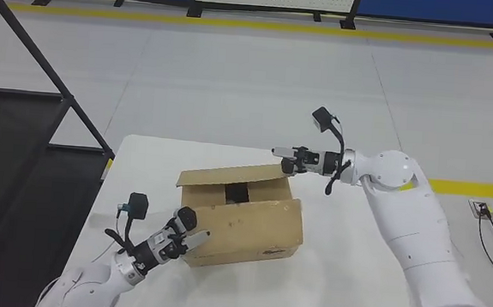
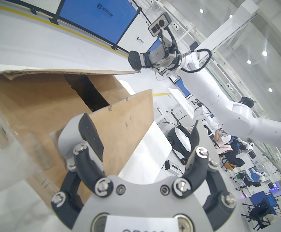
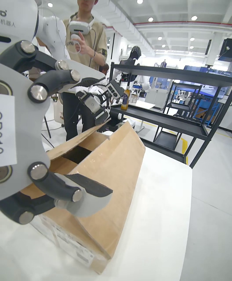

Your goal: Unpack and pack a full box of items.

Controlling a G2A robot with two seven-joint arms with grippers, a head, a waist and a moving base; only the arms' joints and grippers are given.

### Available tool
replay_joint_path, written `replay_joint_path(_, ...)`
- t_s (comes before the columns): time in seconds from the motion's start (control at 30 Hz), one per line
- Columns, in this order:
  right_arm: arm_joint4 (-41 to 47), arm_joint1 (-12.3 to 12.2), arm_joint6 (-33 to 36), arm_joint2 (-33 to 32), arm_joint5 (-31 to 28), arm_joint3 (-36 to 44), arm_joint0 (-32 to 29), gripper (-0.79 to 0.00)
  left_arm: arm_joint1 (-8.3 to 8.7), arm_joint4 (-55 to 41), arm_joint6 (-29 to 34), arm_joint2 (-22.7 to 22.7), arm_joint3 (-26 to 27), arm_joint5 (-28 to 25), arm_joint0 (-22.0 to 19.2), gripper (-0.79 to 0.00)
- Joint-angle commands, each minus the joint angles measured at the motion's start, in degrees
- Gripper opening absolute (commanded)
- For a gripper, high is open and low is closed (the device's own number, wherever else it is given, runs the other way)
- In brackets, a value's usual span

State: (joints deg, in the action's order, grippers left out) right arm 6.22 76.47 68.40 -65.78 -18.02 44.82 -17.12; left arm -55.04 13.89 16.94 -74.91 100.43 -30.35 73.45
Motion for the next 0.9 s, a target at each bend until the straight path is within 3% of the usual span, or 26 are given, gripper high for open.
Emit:
replay_joint_path(0.0,-0.2,-0.3,1.3,-0.1,2.4,0.3,-0.3,0.000,-0.13,0.0,-0.1,0.2,-0.3,0.5,-0.3,0.000)
replay_joint_path(0.17,-0.8,-0.6,3.0,0.8,6.9,0.8,-1.2,0.000,-0.48,0.0,-0.2,0.6,-1.1,0.6,-0.8,0.000)
replay_joint_path(0.47,4.4,-0.8,5.6,0.5,7.6,2.8,-3.4,0.000,-1.08,0.2,-0.8,1.0,-1.3,4.8,-1.3,0.000)
replay_joint_path(0.63,3.7,-0.9,4.8,1.6,9.9,3.6,-4.3,0.000,-1.41,0.5,-1.0,1.4,-1.5,5.4,-1.6,0.000)
replay_joint_path(0.87,4.6,-1.1,5.5,2.2,8.8,3.2,-5.9,0.000,-1.90,0.2,-5.0,0.5,-1.1,5.3,-1.0,0.000)
